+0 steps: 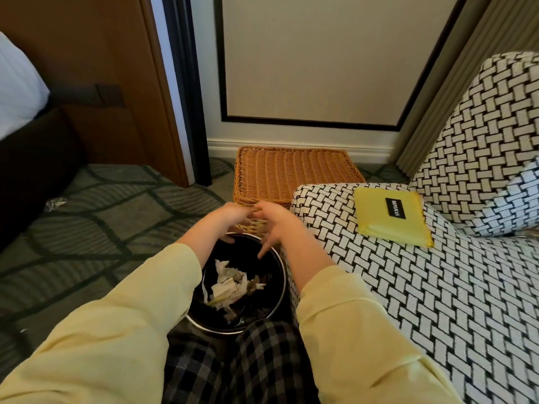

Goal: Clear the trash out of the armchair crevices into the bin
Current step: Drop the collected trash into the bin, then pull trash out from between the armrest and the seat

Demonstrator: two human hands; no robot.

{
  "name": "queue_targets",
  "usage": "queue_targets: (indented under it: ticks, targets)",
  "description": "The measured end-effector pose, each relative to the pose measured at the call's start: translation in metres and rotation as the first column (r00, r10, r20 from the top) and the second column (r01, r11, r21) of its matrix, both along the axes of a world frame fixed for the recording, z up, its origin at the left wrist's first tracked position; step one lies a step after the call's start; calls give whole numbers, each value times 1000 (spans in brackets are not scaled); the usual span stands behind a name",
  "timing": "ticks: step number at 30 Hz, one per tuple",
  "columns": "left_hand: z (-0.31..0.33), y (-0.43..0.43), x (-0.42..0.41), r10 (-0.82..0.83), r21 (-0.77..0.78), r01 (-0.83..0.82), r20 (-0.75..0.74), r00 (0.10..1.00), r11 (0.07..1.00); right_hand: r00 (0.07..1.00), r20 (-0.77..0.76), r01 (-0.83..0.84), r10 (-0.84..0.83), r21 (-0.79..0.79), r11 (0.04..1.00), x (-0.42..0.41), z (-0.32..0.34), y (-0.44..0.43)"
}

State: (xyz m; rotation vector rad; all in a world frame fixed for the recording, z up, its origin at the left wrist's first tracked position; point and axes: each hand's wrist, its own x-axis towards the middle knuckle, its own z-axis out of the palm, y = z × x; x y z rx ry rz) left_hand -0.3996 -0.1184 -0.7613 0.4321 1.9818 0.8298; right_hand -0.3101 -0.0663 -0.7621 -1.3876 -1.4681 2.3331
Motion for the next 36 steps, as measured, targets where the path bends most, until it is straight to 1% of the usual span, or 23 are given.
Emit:
queue_targets:
  ticks: [2, 4, 6, 8, 11, 15, 17, 22, 24, 26, 28, 31, 32, 33, 34, 36]
  targets:
    - [25, 17, 6, 74, 208, -87, 67, 995, 974, 999, -30, 18, -16, 62, 998, 5, 39, 12]
    - [55, 33, 18, 99, 374, -131, 105, 990, 918, 991, -121, 78, -64, 113, 991, 19, 78, 26]
    - [80, 45, 35, 49, 505, -101, 116, 992, 857, 968, -229, 133, -99, 136, 982, 42, 105, 35]
    - [100, 58, 63, -55, 601, -28, 119, 991, 799, 948, -286, 194, -141, 165, 967, 73, 122, 44]
    - [114, 73, 108, -196, 640, 79, 114, 974, 765, 922, -308, 290, -234, 151, 945, 115, 132, 53]
    - [122, 93, 166, -308, 617, 207, 60, 949, 759, 879, -306, 430, -365, 183, 884, 173, 129, 64]
    - [124, 103, 194, -362, 592, 282, 18, 932, 755, 841, -308, 515, -445, 202, 833, 206, 127, 71]
    - [118, 118, 251, -521, 555, 473, -81, 850, 685, 756, -240, 652, -608, 209, 729, 272, 115, 86]
    - [111, 126, 269, -546, 519, 541, -161, 822, 662, 738, -204, 675, -643, 232, 701, 297, 110, 92]
    - [104, 132, 280, -565, 442, 623, -273, 779, 645, 724, -148, 684, -674, 283, 673, 315, 105, 96]
    - [97, 135, 290, -606, 361, 711, -372, 703, 604, 650, -118, 732, -751, 364, 576, 333, 100, 103]
    - [88, 136, 299, -678, 273, 818, -460, 574, 507, 474, -121, 793, -872, 489, 363, 351, 87, 121]
    - [85, 136, 300, -705, 230, 853, -484, 518, 468, 432, -123, 789, -893, 531, 308, 354, 82, 126]
    - [81, 138, 303, -730, 173, 886, -510, 455, 431, 423, -115, 764, -899, 579, 286, 356, 77, 130]
    - [76, 141, 305, -742, 117, 905, -535, 404, 408, 452, -96, 707, -887, 645, 290, 357, 72, 133]
    - [70, 144, 310, -740, 56, 909, -562, 370, 413, 560, 1, 478, -828, 816, 325, 355, 64, 134]
